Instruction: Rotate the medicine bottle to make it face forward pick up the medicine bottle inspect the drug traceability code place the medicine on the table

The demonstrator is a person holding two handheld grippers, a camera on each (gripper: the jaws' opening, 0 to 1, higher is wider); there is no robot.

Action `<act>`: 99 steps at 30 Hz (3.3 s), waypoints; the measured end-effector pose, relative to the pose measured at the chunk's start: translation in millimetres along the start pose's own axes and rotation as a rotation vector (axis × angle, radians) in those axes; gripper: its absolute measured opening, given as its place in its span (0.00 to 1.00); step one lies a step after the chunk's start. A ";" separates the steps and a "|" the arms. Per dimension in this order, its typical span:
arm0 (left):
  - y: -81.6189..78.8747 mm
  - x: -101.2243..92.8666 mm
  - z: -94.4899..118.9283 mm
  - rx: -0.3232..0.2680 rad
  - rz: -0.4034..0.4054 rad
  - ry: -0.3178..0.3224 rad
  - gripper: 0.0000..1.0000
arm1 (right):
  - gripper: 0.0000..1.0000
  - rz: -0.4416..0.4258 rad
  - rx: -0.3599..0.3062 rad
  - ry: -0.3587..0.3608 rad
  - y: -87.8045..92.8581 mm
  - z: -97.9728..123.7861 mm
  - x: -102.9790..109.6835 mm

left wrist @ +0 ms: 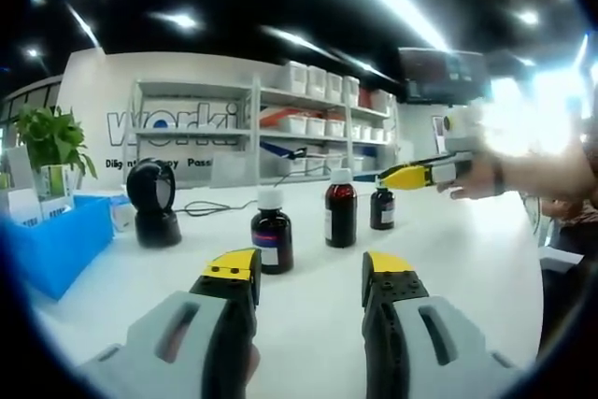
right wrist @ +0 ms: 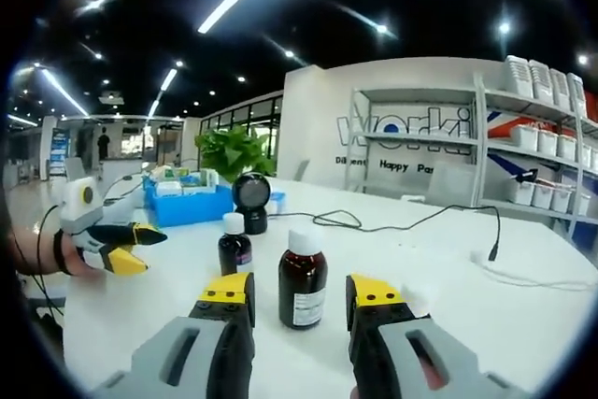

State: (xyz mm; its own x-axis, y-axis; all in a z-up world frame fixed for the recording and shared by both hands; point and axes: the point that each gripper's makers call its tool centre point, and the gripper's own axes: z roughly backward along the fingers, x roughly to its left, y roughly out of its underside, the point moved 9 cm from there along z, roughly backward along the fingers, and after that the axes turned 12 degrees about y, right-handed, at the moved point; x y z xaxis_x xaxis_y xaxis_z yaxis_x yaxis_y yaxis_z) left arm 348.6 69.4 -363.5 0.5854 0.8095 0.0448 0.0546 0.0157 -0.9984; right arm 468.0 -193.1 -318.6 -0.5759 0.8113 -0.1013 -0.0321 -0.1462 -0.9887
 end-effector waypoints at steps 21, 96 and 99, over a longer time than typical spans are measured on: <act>1.3 1.8 -0.4 0.002 0.005 0.006 0.34 | 0.37 -0.011 0.050 -0.039 8.7 -41.1 7.7; -0.2 -0.1 -0.5 -0.006 -0.009 0.018 0.34 | 0.27 -0.074 0.058 0.391 22.3 -65.9 41.8; -0.1 0.2 -0.3 -0.006 -0.008 0.017 0.34 | 0.27 -0.079 0.055 0.391 22.5 -65.4 41.8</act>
State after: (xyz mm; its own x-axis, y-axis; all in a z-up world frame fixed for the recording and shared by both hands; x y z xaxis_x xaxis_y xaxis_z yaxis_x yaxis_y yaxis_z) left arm 348.9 69.4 -363.4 0.5989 0.7991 0.0529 0.0642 0.0180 -0.9978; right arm 496.7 -125.5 -352.2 -0.2156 0.9740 -0.0699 -0.1137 -0.0962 -0.9889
